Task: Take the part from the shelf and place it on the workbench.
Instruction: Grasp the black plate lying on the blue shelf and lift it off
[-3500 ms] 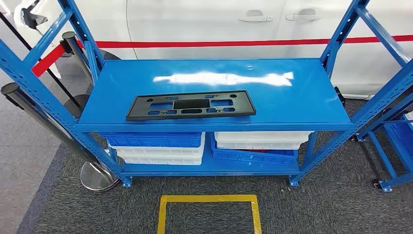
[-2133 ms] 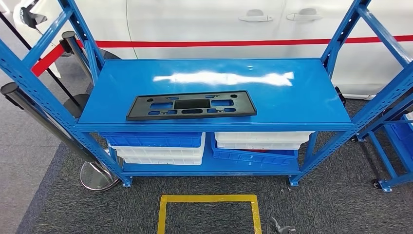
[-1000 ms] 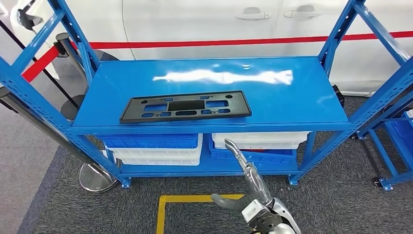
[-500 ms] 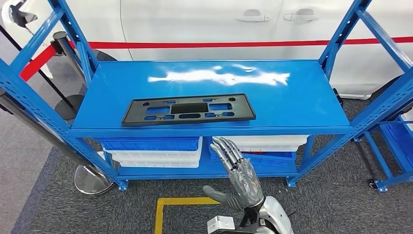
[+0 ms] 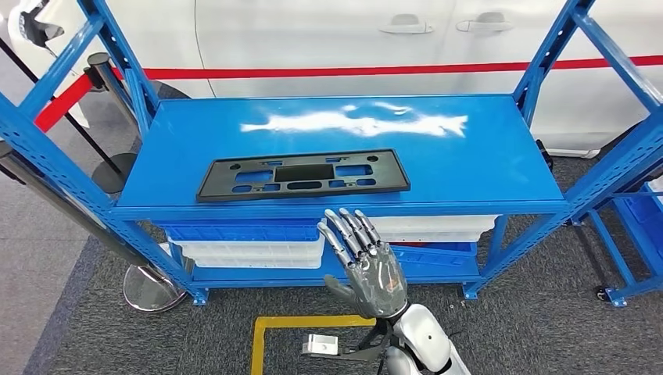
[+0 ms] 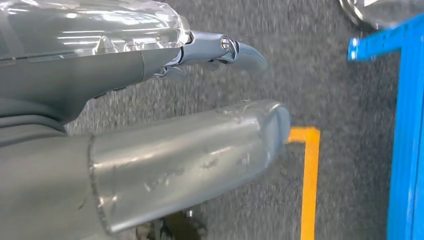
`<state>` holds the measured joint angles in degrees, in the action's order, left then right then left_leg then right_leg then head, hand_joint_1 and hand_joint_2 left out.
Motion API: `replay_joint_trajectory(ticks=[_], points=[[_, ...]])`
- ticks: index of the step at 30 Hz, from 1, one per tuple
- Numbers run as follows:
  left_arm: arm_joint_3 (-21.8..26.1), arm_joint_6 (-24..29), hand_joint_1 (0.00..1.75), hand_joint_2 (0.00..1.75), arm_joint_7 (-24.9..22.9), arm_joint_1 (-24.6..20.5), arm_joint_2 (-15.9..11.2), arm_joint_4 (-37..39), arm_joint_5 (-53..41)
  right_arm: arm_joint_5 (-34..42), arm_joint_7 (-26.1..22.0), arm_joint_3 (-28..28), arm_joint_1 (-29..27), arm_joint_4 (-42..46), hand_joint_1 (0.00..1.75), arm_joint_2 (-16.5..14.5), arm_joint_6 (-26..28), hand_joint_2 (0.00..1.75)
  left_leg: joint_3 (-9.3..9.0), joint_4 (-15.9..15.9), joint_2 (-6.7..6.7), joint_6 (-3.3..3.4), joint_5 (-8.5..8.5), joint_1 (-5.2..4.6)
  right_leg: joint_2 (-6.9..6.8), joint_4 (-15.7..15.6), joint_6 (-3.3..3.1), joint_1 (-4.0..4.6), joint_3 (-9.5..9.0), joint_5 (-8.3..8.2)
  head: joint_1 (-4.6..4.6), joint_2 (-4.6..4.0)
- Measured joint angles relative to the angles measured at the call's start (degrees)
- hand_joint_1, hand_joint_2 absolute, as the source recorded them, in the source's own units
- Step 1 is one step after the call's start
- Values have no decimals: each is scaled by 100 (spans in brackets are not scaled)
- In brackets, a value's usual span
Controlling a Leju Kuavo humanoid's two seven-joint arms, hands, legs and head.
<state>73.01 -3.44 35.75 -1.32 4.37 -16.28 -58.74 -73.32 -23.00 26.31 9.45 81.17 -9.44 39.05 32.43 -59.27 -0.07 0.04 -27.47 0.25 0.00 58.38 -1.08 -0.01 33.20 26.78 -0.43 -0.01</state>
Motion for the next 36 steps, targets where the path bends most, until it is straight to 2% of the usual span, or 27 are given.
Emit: replay_joint_trajectory(ticks=[2, 4, 5, 6, 7, 8, 9, 10, 11, 12, 14, 16, 17, 18, 20, 21, 22, 23, 25, 26, 27, 28, 30, 31, 32, 34, 36], points=[[5, -128, 0, 0, 27, -4, -17, 3, -28, -124, 5, -35, 52, -107, 0, -95, 43, 175, 134, -317, 0, -56, -193, 11, -6, -65, -47, -39, -40, -10, -16, 0], [19, -228, 0, 0, 53, -3, -42, 4, -44, -165, 24, -41, 107, -211, 0, -160, 58, 175, 477, -1021, -1, -108, -512, 37, -9, -71, -80, -37, -56, 15, -34, 1], [26, -263, 0, 0, 57, 2, -52, 4, -53, -173, 39, -41, 123, -269, 0, -180, 59, 175, 647, -1344, 0, -133, -613, 52, -9, -68, -81, -37, -67, 29, -39, 1], [31, -288, 0, 0, 59, 8, -61, 4, -61, -175, 56, -41, 136, -326, 0, -198, 60, 175, 749, -1515, 0, -155, -617, 67, -8, -66, -76, -39, -85, 46, -43, 1], [33, -304, 0, 0, 60, 13, -67, 4, -67, -175, 74, -41, 150, -379, 0, -218, 60, 175, 743, -1463, 2, -173, -505, 84, -5, -62, -63, -44, -111, 67, -46, 1], [34, -315, 0, 0, 60, 16, -73, 4, -68, -175, 92, -40, 171, -425, 0, -241, 60, 175, 634, -1200, 3, -188, -302, 103, -2, -53, -43, -54, -145, 95, -49, 1], [34, -323, 0, 0, 60, 15, -80, 4, -69, -176, 110, -39, 200, -469, 0, -267, 60, 175, 469, -821, 7, -202, -90, 124, -1, -38, -15, -63, -181, 131, -51, 1], [35, -329, 0, 0, 60, 11, -85, 5, -71, -176, 130, -38, 237, -510, 0, -290, 61, 175, 299, -456, 8, -208, 47, 123, 4, -12, 24, -60, -205, 172, -60, 0], [36, -335, 0, 0, 58, 5, -89, 6, -74, -176, 152, -35, 273, -548, 0, -309, 63, 175, 178, -204, 4, -180, 107, 117, 7, 2, 65, -56, -218, 203, -69, 0], [36, -341, 0, 0, 59, 2, -89, 6, -78, -177, 173, -32, 304, -585, 0, -325, 64, 175, 119, -77, 0, -140, 91, 109, 10, 14, 103, -44, -226, 224, -69, -1], [37, -353, 0, 0, 57, 6, -90, 7, -87, -177, 204, -23, 347, -650, 0, -343, 68, 175, 82, -40, -17, -22, 28, 97, 13, 24, 163, -35, -238, 231, -63, 0], [37, -361, 0, 0, 55, 13, -90, 7, -95, -174, 219, -15, 384, -702, 0, -352, 70, 175, 7, -2, -26, 64, -2, 103, 7, 173, 209, -50, -202, 277, -39, 0], [38, -362, 0, 0, 54, 10, -90, 7, -100, -164, 229, -9, 408, -723, 0, -355, 71, 175, -41, 12, -28, 103, -20, 105, 5, 390, 229, -57, -88, 351, -26, -1], [40, -362, 0, 0, 53, 6, -91, 7, -108, -153, 242, 1, 429, -746, 0, -357, 71, 175, -79, 22, -26, 133, -49, 101, 3, 717, 244, -62, 106, 457, -9, -1], [45, -362, 0, 0, 47, 5, -93, 7, -126, -130, 285, 26, 454, -807, 0, -357, 73, 175, -152, 25, -29, 168, -122, 80, 3, 1441, 255, -61, 632, 666, 4, 0], [50, -362, 0, 0, 45, 10, -95, 8, -134, -122, 303, 38, 455, -838, 0, -356, 73, 175, -201, 25, -33, 173, -167, 66, 3, 1643, 244, -56, 836, 681, 5, 1], [56, -362, 0, 0, 44, 18, -96, 8, -138, -115, 324, 49, 457, -866, 0, -356, 73, 175, -263, 25, -39, 176, -215, 51, 4, 1661, 219, -43, 948, 601, 8, 1], [65, -362, 0, 0, 43, 22, -96, 8, -142, -109, 347, 61, 464, -888, 0, -356, 73, 175, -343, 27, -46, 177, -269, 31, 4, 1461, 170, -20, 951, 409, 11, 1], [85, -361, 0, 0, 42, 25, -84, 12, -148, -105, 414, 88, 493, -923, 0, -354, 73, 175, -511, 35, -53, 173, -392, -2, 10, 746, 5, 66, 793, -143, 17, 1], [96, -361, 0, 0, 41, 20, -77, 20, -150, -107, 450, 106, 511, -946, 0, -350, 73, 175, -572, 48, -62, 157, -447, -12, 16, 444, -78, 110, 717, -319, -2, 1], [108, -360, 0, 0, 38, 14, -72, 28, -151, -111, 480, 123, 526, -967, 0, -344, 74, 175, -603, 71, -64, 132, -493, -10, 22, 267, -131, 144, 671, -425, -13, 1], [117, -358, 0, 0, 34, 10, -72, 36, -152, -117, 510, 142, 539, -988, 0, -339, 75, 175, -634, 85, -62, 105, -510, -7, 32, 196, -160, 163, 649, -427, -25, 1], [131, -351, 0, 0, 31, -2, -94, 40, -155, -128, 551, 187, 567, -1017, 0, -334, 79, 175, -702, 89, -45, 47, -495, -7, 40, 73, -181, 145, 527, -398, -24, 1], [132, -349, 0, 0, 33, -7, -102, 42, -159, -132, 564, 207, 583, -1028, 0, -334, 81, 175, -701, -14, -36, 24, -467, -6, 42, -1, -198, 125, 432, -377, -26, 0], [133, -348, 0, 0, 35, -16, -106, 44, -161, -133, 570, 225, 603, -1039, 0, -336, 82, 175, -620, -205, -31, -4, -468, -1, 36, -56, -214, 104, 333, -352, -34, 0], [133, -343, 0, 0, 36, -21, -121, 46, -162, -134, 595, 253, 634, -1065, 0, -334, 84, 175, -241, -831, -28, -68, -635, 23, 30, -113, -226, 81, 180, -280, -48, 0], [134, -322, 0, 0, 34, -5, -140, 46, -167, -135, 638, 291, 645, -1101, 0, -327, 84, 175, 178, -1295, -27, -134, -917, 57, 37, -116, -213, 67, 71, -186, -51, 1]])
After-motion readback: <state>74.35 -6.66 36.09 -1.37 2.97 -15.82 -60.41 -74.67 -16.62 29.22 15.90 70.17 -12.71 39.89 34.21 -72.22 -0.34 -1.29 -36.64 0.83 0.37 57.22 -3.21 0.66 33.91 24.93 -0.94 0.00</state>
